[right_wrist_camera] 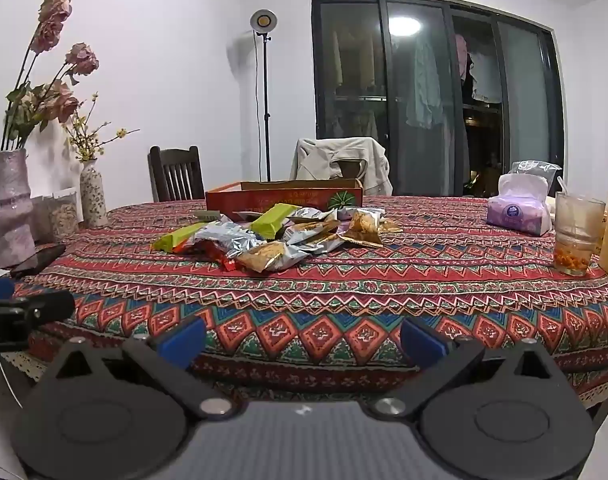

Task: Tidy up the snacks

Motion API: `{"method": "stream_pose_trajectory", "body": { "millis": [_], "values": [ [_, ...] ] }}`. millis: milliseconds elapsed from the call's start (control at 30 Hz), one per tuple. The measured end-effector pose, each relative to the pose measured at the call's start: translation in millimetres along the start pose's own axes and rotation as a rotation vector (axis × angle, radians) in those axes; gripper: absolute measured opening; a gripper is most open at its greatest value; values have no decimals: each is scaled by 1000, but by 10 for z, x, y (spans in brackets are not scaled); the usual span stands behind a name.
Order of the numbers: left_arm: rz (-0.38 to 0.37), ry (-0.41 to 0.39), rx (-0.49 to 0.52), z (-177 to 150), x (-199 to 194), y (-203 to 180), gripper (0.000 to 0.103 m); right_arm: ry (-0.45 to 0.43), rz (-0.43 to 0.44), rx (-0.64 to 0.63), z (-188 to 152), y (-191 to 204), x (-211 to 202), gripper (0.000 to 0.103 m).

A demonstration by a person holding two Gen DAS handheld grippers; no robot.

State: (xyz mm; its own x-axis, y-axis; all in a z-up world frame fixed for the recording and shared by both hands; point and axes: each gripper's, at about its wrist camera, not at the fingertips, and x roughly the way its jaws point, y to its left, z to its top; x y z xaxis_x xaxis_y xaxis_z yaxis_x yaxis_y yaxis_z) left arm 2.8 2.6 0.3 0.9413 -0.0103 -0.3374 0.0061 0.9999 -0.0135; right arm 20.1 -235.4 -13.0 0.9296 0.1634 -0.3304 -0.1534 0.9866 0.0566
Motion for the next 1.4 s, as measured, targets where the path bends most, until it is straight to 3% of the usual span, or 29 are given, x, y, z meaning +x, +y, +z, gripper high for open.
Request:
{"method": "stream_pose_trajectory", "body": {
  "millis": [133, 1400],
  "values": [
    [29, -26, 42, 10, -23, -91, 103, 0, 7, 28, 6, -5, -3, 103],
    [22, -9, 18, -38, -6, -72, 103, 18, 20, -2, -99, 82, 44, 103]
  ]
}}
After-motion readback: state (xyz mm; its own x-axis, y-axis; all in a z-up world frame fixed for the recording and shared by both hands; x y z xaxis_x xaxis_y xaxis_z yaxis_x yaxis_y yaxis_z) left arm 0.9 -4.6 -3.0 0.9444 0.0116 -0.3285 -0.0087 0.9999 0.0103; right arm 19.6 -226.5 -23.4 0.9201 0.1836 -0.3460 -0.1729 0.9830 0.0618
